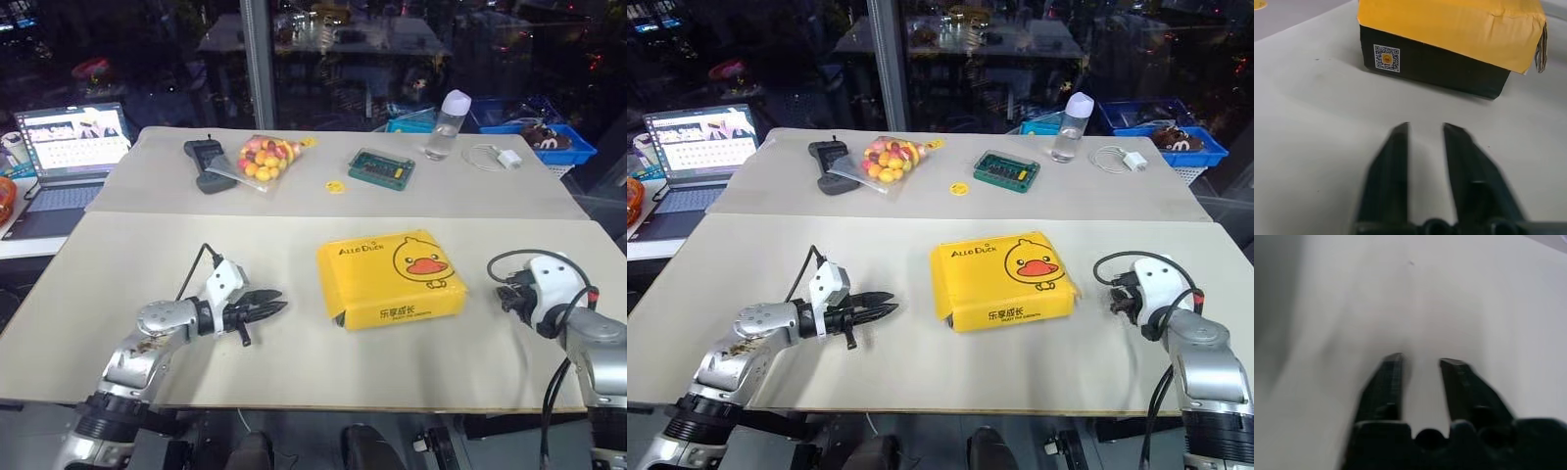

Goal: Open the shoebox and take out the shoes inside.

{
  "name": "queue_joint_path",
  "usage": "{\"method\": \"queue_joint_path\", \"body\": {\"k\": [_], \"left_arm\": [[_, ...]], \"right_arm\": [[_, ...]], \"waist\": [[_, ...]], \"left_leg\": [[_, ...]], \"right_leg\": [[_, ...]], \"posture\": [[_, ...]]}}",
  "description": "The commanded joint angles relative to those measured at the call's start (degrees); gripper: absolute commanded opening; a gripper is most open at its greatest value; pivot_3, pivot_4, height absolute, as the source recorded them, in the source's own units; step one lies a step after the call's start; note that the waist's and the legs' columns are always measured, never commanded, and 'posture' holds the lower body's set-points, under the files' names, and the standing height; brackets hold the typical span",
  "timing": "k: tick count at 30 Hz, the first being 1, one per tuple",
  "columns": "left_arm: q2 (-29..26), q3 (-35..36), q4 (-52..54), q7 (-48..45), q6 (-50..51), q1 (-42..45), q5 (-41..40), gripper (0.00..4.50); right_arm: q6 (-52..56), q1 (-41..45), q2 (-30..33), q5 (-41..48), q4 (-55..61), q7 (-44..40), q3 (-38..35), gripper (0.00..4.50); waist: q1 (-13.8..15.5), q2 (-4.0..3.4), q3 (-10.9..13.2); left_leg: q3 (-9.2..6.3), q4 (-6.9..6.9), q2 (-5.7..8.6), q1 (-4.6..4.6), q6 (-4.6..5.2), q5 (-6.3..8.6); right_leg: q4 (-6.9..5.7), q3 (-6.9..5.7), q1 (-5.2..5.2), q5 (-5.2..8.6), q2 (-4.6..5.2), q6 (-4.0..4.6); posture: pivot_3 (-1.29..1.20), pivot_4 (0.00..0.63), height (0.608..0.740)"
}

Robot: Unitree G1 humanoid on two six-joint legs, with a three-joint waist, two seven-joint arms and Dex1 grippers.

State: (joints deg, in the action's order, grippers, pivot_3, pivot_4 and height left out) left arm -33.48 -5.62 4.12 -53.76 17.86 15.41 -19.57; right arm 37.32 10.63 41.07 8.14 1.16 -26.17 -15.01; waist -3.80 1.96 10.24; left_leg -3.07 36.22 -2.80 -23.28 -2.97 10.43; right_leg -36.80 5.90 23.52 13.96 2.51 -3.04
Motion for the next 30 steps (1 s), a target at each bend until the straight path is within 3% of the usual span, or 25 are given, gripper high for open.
{"method": "queue_joint_path", "body": {"k": [1,7,16,20,30], "left_arm": [[1.31,-2.39,-1.77,-0.87,-3.37,2.43,2.80,0.00],[7.12,-9.86,-13.94,-3.27,-11.03,10.70,9.81,0.00],[15.03,-11.81,-28.64,-5.35,-17.84,19.99,13.35,0.00],[12.19,-9.00,-31.05,-6.39,-19.09,21.40,13.40,0.00],[-3.83,-0.95,-34.13,-10.30,-22.27,19.28,13.52,0.00]], "right_arm": [[-1.31,1.22,1.38,1.25,3.87,-4.08,2.07,0.04],[-3.16,3.89,3.84,3.05,7.39,-14.89,9.48,0.04],[-4.73,11.92,1.66,0.68,5.64,-17.85,17.09,0.04],[-4.43,15.54,-0.83,-0.37,7.07,-19.08,21.60,0.04],[-2.07,21.86,-12.97,-2.22,9.07,-18.91,32.40,0.04]], "waist": [[-0.02,0.00,0.00],[0.09,0.01,0.01],[0.00,0.02,0.01],[-0.46,0.02,0.01],[-1.84,0.02,0.03]], "left_leg": [[0.00,0.00,0.00,0.00,0.00,0.00],[0.01,0.05,0.03,0.00,0.00,0.00],[-0.03,0.04,0.04,-0.04,0.00,0.00],[-0.03,0.05,0.04,0.00,0.00,0.00],[-0.05,-0.02,-0.02,-0.23,0.09,-0.06]], "right_leg": [[0.00,0.00,0.00,0.00,0.00,0.00],[0.00,0.00,-0.01,-0.02,0.00,-0.02],[-0.01,0.00,0.01,-0.02,-0.01,-0.05],[-0.08,0.00,0.00,-0.04,-0.01,-0.07],[-0.44,0.04,0.60,-0.06,-0.10,0.02]], "posture": [[0.00,0.150,0.715],[0.00,0.150,0.715],[0.00,0.150,0.715],[0.00,0.150,0.715],[0.00,0.150,0.715]]}}
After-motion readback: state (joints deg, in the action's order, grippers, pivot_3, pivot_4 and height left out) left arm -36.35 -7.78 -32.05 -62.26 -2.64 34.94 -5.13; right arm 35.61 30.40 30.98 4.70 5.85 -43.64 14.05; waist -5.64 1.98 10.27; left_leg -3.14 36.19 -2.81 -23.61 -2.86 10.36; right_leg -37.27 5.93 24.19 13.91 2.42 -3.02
